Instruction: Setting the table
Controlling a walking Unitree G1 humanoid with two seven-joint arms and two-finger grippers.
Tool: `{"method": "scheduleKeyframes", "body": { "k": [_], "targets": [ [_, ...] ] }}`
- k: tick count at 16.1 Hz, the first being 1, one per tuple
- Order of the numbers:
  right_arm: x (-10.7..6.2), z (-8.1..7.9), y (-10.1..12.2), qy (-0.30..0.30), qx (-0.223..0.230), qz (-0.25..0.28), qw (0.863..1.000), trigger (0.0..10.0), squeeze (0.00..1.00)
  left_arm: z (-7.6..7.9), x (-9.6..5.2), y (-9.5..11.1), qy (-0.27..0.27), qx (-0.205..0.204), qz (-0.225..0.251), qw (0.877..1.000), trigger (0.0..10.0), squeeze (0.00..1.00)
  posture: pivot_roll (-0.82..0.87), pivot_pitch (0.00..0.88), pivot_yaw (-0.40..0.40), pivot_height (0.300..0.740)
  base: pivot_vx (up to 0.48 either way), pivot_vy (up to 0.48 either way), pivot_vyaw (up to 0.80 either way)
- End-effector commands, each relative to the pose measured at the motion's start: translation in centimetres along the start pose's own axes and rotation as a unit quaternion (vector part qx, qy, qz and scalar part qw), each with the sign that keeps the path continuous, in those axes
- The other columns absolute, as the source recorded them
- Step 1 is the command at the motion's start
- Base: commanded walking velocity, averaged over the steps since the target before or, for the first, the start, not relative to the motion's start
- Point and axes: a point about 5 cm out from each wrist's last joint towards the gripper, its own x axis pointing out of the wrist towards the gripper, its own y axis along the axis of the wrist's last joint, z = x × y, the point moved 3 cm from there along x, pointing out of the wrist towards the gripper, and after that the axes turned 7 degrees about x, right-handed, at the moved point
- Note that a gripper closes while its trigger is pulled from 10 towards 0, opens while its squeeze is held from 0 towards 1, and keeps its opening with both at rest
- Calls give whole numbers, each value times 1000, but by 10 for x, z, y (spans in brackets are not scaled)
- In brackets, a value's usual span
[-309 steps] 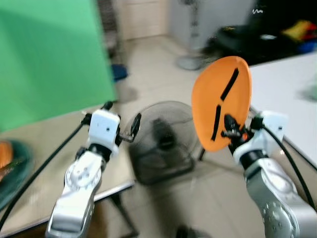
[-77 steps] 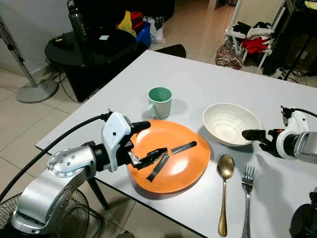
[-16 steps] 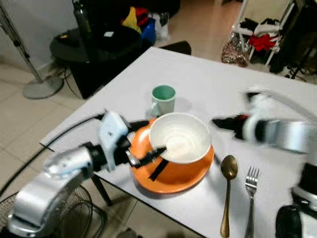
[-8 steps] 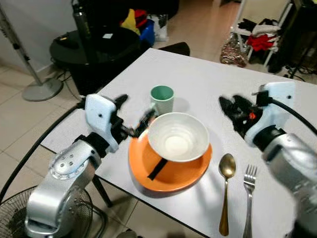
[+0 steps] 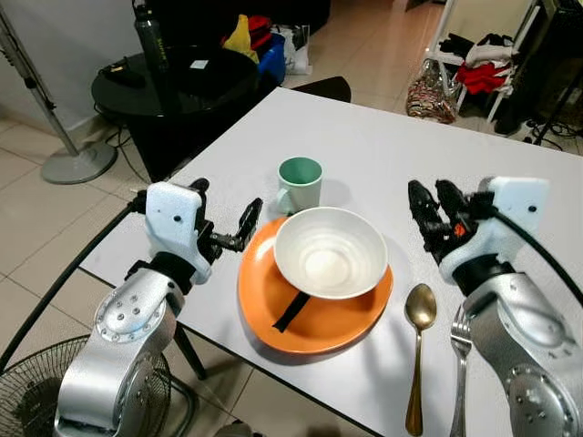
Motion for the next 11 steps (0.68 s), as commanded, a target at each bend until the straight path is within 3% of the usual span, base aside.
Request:
{"method": "scheduleKeyframes", "body": {
  "k": [1, 11],
  "targets": [
    [1, -1, 0, 2, -2, 2, 1000, 10000, 0, 1, -3, 5, 2, 9, 8, 1000, 10000, 133, 56, 0, 44, 740, 0, -266, 0],
    [-2, -9, -3, 18, 11, 21, 1000, 10000, 0, 5, -7, 8, -17, 12, 16, 1000, 10000, 129, 63, 0, 47, 740, 0, -269, 0]
  ]
}}
